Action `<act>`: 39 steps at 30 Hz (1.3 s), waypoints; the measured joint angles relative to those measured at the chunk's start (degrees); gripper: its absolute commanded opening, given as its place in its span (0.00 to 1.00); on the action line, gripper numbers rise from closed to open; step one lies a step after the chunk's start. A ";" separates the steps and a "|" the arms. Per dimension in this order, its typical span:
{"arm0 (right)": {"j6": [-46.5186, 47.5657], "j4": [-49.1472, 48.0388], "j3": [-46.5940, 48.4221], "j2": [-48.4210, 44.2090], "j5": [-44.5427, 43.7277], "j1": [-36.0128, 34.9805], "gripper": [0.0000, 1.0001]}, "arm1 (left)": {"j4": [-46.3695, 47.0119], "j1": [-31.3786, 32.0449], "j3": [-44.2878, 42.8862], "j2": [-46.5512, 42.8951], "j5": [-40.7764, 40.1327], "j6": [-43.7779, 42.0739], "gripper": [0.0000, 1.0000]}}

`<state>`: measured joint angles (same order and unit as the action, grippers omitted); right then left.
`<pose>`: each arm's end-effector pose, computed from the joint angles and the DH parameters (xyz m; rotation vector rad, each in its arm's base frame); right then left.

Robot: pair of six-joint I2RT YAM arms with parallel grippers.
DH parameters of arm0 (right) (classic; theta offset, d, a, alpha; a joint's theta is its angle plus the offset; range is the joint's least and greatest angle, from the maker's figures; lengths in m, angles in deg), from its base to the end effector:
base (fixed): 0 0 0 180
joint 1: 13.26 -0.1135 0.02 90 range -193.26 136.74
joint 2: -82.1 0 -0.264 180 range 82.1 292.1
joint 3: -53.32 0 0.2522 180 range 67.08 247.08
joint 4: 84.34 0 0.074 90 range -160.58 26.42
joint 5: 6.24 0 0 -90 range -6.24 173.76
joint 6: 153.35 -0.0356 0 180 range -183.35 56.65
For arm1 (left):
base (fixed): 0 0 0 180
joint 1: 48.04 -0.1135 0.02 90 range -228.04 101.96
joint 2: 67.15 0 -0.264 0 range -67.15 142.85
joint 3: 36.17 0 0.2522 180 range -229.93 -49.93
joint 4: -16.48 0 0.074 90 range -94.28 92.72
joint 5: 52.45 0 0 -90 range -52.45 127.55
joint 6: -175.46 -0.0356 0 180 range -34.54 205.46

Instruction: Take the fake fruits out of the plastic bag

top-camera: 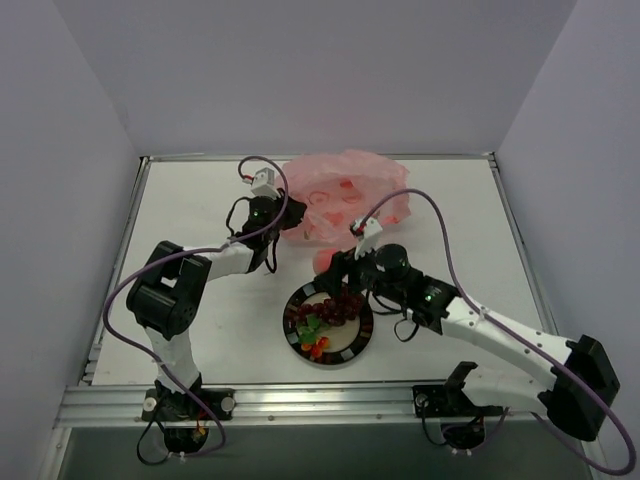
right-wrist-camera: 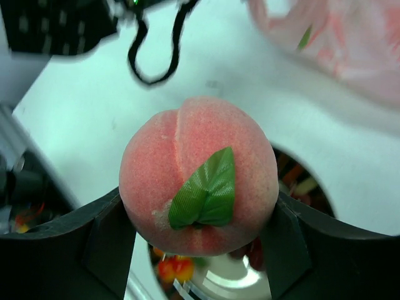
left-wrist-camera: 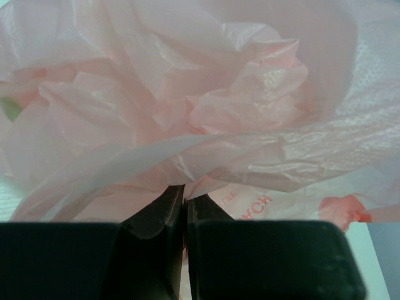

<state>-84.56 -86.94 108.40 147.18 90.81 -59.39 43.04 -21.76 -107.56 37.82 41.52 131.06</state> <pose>0.1809 0.1945 0.2950 -0.4823 1.7325 0.9667 0.3638 -0.1824 0.2157 -0.2469 1.7780 -0.9817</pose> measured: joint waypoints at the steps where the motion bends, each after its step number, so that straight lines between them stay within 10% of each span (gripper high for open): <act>1: -0.46 1.31 -1.75 -2.19 0.17 -1.62 0.34 | -0.46 -0.02 -0.13 0.22 0.00 -0.20 0.02; 17: -12.79 12.41 -16.50 -9.92 -1.90 -14.86 0.36 | -4.07 0.00 -5.55 3.37 -0.44 -2.86 0.02; 27: -13.22 12.39 -16.46 -5.27 -4.50 -16.06 0.97 | -4.52 0.00 -5.55 3.41 -0.63 -3.45 0.02; 39: -12.98 19.10 -12.57 -17.49 -13.27 -16.20 0.98 | -4.63 0.00 -5.55 3.41 -0.63 -3.61 0.02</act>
<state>-97.55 -67.83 95.83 129.69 77.54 -75.58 38.40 -21.76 -113.11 41.23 40.88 127.45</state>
